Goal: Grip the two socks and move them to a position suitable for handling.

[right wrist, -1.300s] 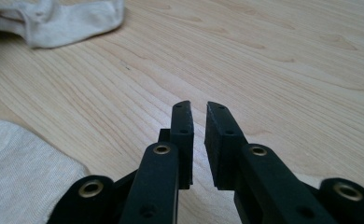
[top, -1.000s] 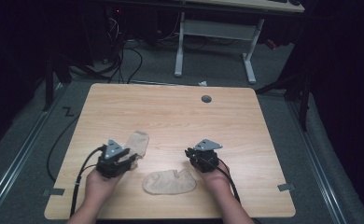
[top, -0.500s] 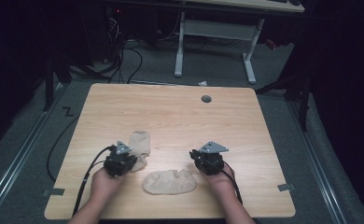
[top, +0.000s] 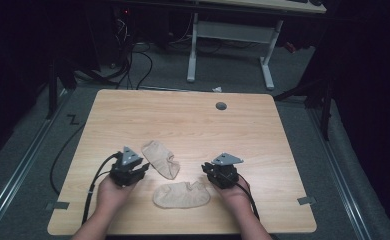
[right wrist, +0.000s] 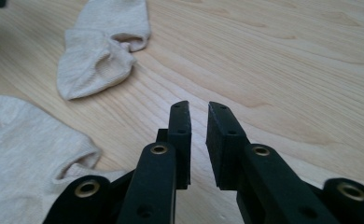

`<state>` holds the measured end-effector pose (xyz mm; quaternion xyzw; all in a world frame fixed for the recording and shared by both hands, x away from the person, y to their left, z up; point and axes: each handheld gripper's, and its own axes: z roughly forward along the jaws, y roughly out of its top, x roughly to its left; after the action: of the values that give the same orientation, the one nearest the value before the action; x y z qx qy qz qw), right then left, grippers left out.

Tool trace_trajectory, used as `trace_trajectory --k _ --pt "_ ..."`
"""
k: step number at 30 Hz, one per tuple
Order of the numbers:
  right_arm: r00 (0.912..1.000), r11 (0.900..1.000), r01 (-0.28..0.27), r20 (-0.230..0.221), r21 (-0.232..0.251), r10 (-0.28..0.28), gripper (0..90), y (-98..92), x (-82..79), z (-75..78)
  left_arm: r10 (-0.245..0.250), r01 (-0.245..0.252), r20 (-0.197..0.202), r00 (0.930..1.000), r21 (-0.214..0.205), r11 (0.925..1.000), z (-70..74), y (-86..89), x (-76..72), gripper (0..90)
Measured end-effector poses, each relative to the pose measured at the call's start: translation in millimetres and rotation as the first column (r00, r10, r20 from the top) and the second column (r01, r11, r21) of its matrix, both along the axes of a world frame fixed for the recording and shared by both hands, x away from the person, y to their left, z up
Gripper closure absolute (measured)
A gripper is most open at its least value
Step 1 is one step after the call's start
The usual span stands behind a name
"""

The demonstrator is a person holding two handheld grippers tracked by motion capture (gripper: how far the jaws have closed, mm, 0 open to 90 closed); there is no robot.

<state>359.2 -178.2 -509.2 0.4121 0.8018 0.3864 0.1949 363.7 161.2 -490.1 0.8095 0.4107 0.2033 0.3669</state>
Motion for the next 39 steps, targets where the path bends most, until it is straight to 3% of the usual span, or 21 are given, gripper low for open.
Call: trace_trajectory --k 2,4,5,6,7,8,11,15,21,22,29,32,34,36,39 --pt "0.9999 0.9999 -0.014 -0.002 0.001 0.014 77.9 5.5 -0.6 1.8 0.003 -0.003 -0.01 0.9999 -0.017 0.9999 1.1 8.8 -3.4 57.3" --pt "0.9994 0.9992 -0.033 -0.009 0.023 0.034 76.9 13.6 0.1 4.2 0.023 -0.021 0.025 0.9994 -0.071 0.9973 8.2 28.8 -13.7 54.7" --pt "0.9994 0.9992 -0.033 -0.009 0.023 0.034 76.9 13.6 0.1 4.2 0.023 -0.021 0.025 0.9994 -0.071 0.9973 8.2 28.8 -13.7 53.5" --pt "0.9983 0.9986 -0.053 -0.025 0.008 0.053 75.6 27.6 4.1 5.6 0.03 -0.027 0.034 0.999 -0.09 0.9956 11.3 37.5 -13.9 52.6" --pt "0.9983 0.9986 -0.053 -0.025 0.008 0.053 75.6 27.6 4.1 5.6 0.03 -0.027 0.034 0.999 -0.09 0.9956 11.3 37.5 -13.9 51.9" --pt "0.9968 0.9972 -0.073 -0.032 -0.012 0.073 75.1 42.5 9.9 8.0 0.042 -0.038 0.041 0.9983 -0.086 0.9956 11.3 41.4 -13.0 51.2" --pt "0.9946 0.995 -0.096 -0.044 -0.028 0.094 74.2 56.4 15.8 10.5 0.071 -0.069 0.017 0.9973 -0.093 0.9933 5.3 50.3 -8.1 50.4" --pt "0.9851 0.9865 -0.151 -0.093 -0.064 0.144 73.2 90.0 28.8 8.6 0.084 -0.084 -0.005 0.9965 -0.087 0.9927 -1.3 50.0 -4.3 49.6" --pt "0.9738 0.9715 -0.193 -0.149 -0.138 0.172 76.4 108.0 29.3 -3.6 0.062 -0.062 -0.004 0.998 -0.08 0.9948 -1.0 46.7 -3.2 49.2" --pt "0.973 0.9679 -0.191 -0.161 -0.163 0.165 77.5 106.8 29.5 -6.9 0.063 -0.064 -0.008 0.998 -0.089 0.994 -0.9 47.0 -3.2 49.2" --pt "0.9755 0.9711 -0.171 -0.167 -0.167 0.143 76.1 83.7 27.2 -6.1 0.06 -0.061 -0.006 0.9982 -0.106 0.9925 2.2 48.3 -6.3 49.4" --pt "0.981 0.9798 -0.13 -0.164 -0.152 0.104 75.1 55.9 25.2 -6.5 0.051 -0.053 -0.016 0.9986 -0.103 0.9933 0.9 45.6 -6.1 49.6" --pt "0.9831 0.9813 -0.115 -0.159 -0.155 0.09 74.9 48.8 24.8 -6.5 0.049 -0.05 -0.016 0.9987 -0.101 0.9936 0.1 44.0 -5.7 49.5" --pt "0.9865 0.9871 -0.068 -0.158 -0.145 0.045 74.0 28.5 23.8 -6.8 0.039 -0.041 -0.025 0.9989 -0.097 0.9944 -0.7 40.1 -5.2 49.0" --pt "0.9881 0.9897 -0.042 -0.152 -0.137 0.021 73.3 16.1 24.5 -7.1 0.031 -0.033 -0.026 0.9992 -0.097 0.9947 -0.6 37.6 -5.4 49.0"
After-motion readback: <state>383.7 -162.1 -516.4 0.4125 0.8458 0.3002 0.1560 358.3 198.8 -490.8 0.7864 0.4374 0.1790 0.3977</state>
